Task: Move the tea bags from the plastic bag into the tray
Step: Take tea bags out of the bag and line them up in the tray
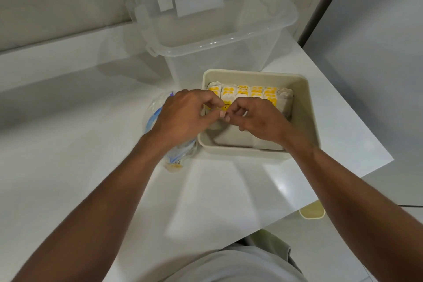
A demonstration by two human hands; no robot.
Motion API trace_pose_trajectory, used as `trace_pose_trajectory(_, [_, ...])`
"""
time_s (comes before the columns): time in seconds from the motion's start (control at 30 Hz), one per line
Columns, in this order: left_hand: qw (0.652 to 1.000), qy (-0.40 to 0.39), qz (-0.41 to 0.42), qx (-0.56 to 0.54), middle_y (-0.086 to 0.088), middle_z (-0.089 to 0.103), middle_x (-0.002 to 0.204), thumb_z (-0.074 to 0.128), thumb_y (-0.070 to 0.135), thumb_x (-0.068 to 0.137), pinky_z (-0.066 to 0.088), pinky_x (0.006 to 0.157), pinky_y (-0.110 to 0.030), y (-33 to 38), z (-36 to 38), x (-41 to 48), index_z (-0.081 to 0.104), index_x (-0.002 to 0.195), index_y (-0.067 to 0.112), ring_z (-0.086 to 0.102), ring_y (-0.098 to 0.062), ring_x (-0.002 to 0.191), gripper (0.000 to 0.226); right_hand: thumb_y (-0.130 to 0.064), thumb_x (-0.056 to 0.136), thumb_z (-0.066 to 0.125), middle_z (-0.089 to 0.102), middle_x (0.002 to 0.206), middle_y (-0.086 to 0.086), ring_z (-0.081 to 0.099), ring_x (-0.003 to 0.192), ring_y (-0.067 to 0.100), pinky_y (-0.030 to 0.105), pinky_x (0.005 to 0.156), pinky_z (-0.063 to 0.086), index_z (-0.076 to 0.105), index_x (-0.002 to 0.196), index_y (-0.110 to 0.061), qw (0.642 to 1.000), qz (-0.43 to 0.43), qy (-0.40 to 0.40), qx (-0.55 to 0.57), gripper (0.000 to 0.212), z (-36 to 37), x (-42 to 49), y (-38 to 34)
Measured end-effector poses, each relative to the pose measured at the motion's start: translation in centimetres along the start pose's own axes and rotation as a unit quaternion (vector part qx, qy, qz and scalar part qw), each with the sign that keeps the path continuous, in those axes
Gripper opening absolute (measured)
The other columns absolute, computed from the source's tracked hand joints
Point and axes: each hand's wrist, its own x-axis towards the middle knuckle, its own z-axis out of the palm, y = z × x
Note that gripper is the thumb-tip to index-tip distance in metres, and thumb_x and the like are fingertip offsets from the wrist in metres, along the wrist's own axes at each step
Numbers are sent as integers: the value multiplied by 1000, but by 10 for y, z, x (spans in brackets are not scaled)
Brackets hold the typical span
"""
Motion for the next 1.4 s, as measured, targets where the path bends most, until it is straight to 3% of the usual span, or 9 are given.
trace_pose_trajectory(0.13, [993, 34, -42, -104, 22, 71, 95, 70, 34, 89, 53, 81, -31, -15, -17, -20, 73, 100, 38, 64, -1, 87, 12, -35, 86, 71, 66, 75, -13, 66, 62, 6, 23, 63, 50, 69, 83, -28, 1000, -20, 8, 11, 8, 2, -9, -17])
trace_pose_trajectory(0.3, [980, 55, -86, -172, 21, 69, 88, 68, 28, 92, 45, 71, -18, -41, -30, -46, 74, 98, 38, 60, 1, 77, 13, -30, 87, 72, 66, 76, -15, 65, 61, 6, 11, 58, 42, 69, 84, -28, 997, -76, -4, 20, 5, 6, -17, -44])
trace_pose_trajectory(0.57, [991, 11, -127, 32, 21, 71, 100, 66, 34, 87, 51, 71, -30, -72, -26, -68, 69, 100, 42, 64, -10, 82, 15, -24, 90, 66, 64, 84, -24, 56, 69, -13, 13, 67, 37, 71, 101, -33, 980, -171, -39, -91, 15, 30, -12, -72])
trace_pose_trajectory(0.7, [987, -9, -126, 103, 20, 70, 102, 67, 48, 86, 41, 67, -26, -77, -19, -77, 68, 106, 40, 64, -12, 91, 22, -43, 86, 55, 62, 102, -12, 59, 94, 6, 36, 81, 49, 68, 111, -37, 956, -193, -61, -213, 28, 46, -3, -81])
trace_pose_trajectory(0.8, [984, -9, -123, 126, 20, 70, 103, 64, 56, 87, 41, 68, -25, -80, -15, -81, 68, 111, 39, 63, -12, 93, 30, -43, 92, 52, 59, 115, -10, 58, 109, 16, 35, 79, 49, 64, 119, -40, 931, -195, -64, -304, 29, 58, 4, -86])
trace_pose_trajectory(0.93, [981, -22, -134, 140, 18, 71, 104, 61, 61, 86, 50, 72, -28, -87, -14, -85, 67, 115, 38, 65, -14, 94, 37, -40, 95, 49, 59, 114, -9, 60, 104, 18, 28, 65, 35, 67, 116, -38, 900, -214, -57, -376, 28, 68, 9, -87])
trace_pose_trajectory(1.17, [979, -4, -150, 136, 12, 72, 102, 52, 56, 92, 52, 73, -31, -94, -15, -76, 65, 118, 41, 66, -19, 91, 33, -40, 95, 47, 64, 104, -9, 61, 98, 16, 28, 62, 35, 71, 105, -37, 901, -215, -49, -373, 25, 67, 10, -95])
trace_pose_trajectory(1.3, [970, 34, -116, 209, 2, 71, 100, 49, 45, 95, 41, 67, -28, -82, -18, -61, 65, 121, 40, 65, -27, 88, 31, -40, 94, 47, 66, 102, -8, 61, 96, 17, 28, 61, 29, 70, 102, -35, 901, -209, -30, -378, 24, 66, 14, -98])
trace_pose_trajectory(1.4, [957, 40, -101, 269, -1, 70, 93, 51, 50, 94, 36, 63, -29, -76, -15, -46, 66, 116, 33, 55, -25, 73, 31, -41, 94, 47, 68, 99, -7, 61, 94, 18, 28, 60, 33, 70, 101, -34, 904, -200, -8, -378, 26, 63, 19, -95])
